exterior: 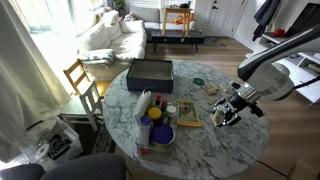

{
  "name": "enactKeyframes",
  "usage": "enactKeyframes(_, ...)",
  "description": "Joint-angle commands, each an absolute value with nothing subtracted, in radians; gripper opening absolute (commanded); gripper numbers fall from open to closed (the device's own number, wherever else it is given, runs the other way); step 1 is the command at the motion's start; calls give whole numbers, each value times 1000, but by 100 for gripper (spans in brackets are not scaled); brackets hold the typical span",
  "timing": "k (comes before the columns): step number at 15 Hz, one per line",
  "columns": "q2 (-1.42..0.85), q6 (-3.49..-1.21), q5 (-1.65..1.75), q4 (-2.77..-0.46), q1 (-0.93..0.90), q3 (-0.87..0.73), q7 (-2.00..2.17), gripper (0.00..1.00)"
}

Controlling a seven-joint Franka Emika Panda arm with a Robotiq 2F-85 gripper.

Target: Pick up the white bottle on the table top and put it on top of the wooden block, pick up the wooden block with a white bottle on top and move it slightly to the right

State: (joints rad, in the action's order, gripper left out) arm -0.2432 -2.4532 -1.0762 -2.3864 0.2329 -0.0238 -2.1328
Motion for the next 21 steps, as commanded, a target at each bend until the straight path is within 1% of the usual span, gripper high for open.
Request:
enactKeyframes(1,-271,-2483,-1118,-2392,209,-42,-2194,59)
enactKeyframes(12,-370,-2565,-1350,-2345,182,-36,-2355,59)
enactKeyframes(21,-418,-2579,-1439,-2318,158,-47,-2422,59)
